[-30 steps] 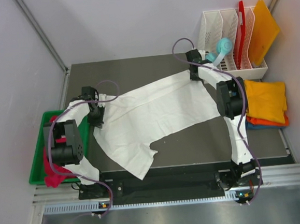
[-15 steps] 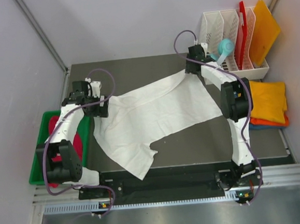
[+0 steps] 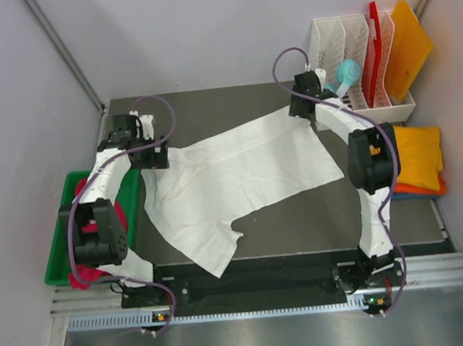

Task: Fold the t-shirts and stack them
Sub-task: Fold the tshirt

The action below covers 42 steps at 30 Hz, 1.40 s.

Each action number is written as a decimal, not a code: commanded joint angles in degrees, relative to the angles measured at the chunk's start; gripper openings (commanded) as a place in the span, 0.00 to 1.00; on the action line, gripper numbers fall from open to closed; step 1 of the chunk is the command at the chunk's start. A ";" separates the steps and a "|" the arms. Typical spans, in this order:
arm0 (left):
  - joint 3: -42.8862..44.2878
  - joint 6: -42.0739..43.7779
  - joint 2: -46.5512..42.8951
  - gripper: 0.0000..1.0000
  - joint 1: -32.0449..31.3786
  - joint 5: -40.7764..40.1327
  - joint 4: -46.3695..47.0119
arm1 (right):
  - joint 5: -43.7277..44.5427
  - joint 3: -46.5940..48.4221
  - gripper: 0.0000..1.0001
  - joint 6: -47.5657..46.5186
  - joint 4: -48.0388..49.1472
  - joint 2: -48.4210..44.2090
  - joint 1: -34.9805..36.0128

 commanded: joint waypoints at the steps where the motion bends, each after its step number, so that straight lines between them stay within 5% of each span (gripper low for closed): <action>1: 0.58 -0.33 -0.15 0.99 -0.07 0.53 2.06 | 2.14 -4.45 0.69 1.05 3.22 -8.66 0.04; 7: 0.05 -0.68 0.38 0.99 -0.07 -0.17 3.03 | -1.80 -4.39 0.66 0.61 5.16 -9.22 0.22; 10: 0.67 -1.56 2.13 0.99 -0.07 -2.01 4.43 | -6.38 1.04 0.29 0.78 4.30 -4.49 0.92; 11: 1.02 -1.91 3.70 0.99 -0.07 -2.80 4.79 | -8.13 3.25 0.00 0.96 3.42 -2.72 1.10; 18: 7.17 -5.08 11.10 0.91 -0.15 -3.86 3.74 | -13.24 24.62 0.00 3.33 -8.28 13.73 1.71; 42: 13.24 -6.93 22.35 0.85 -0.07 -16.60 -3.99 | -8.50 15.14 0.02 6.67 -16.28 15.49 -2.24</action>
